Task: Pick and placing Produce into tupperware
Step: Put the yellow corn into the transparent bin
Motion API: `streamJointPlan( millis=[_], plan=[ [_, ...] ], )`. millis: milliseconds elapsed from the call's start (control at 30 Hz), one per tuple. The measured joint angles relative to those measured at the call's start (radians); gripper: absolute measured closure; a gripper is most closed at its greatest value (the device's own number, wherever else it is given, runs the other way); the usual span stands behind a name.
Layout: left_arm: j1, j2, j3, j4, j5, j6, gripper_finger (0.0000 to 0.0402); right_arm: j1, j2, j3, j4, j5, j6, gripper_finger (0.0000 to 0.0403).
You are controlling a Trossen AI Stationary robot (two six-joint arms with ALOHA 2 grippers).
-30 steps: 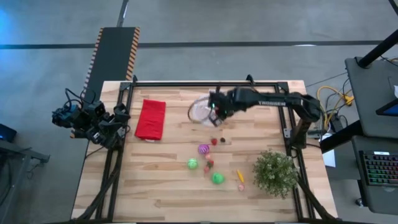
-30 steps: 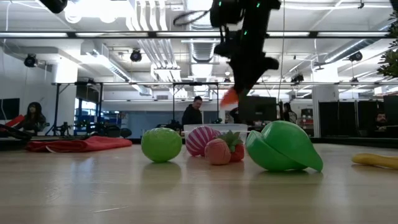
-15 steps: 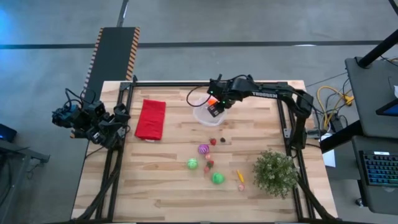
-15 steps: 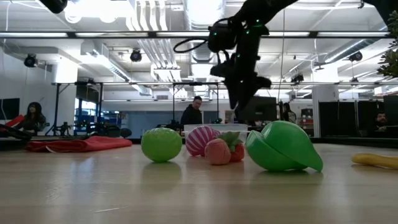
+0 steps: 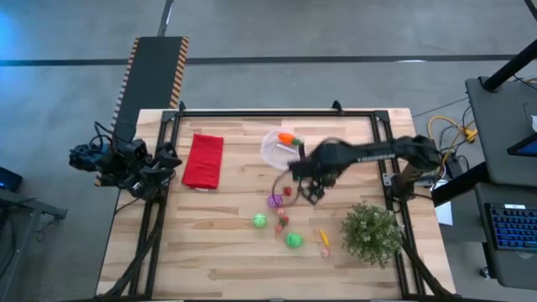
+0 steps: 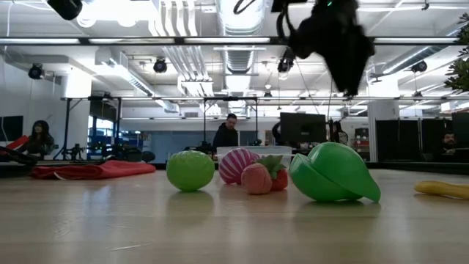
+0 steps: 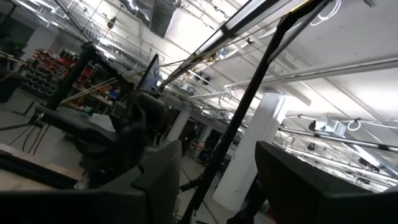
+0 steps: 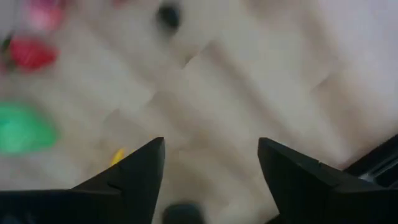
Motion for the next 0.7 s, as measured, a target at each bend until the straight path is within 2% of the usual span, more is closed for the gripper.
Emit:
streamJointPlan(
  millis=[167, 333, 567, 700],
  plan=[
    [0.0, 0.012, 0.0, 0.002, 0.0, 0.0, 0.021, 0.132, 0.028, -0.085, 0.11, -0.138, 0.178, 0.013],
    [0.0, 0.011, 0.0, 0.002, 0.0, 0.0, 0.021, 0.228, 0.049, -0.173, 0.233, -0.192, 0.365, 0.0133],
    [0.0, 0.011, 0.0, 0.003, 0.0, -0.002, 0.021, 0.274, 0.095, -0.275, 0.446, -0.238, 0.537, 0.0147],
    [0.0, 0.011, 0.0, 0.007, 0.0, -0.002, 0.021, 0.277, 0.126, -0.273, 0.451, -0.253, 0.552, 0.0145]
  ],
)
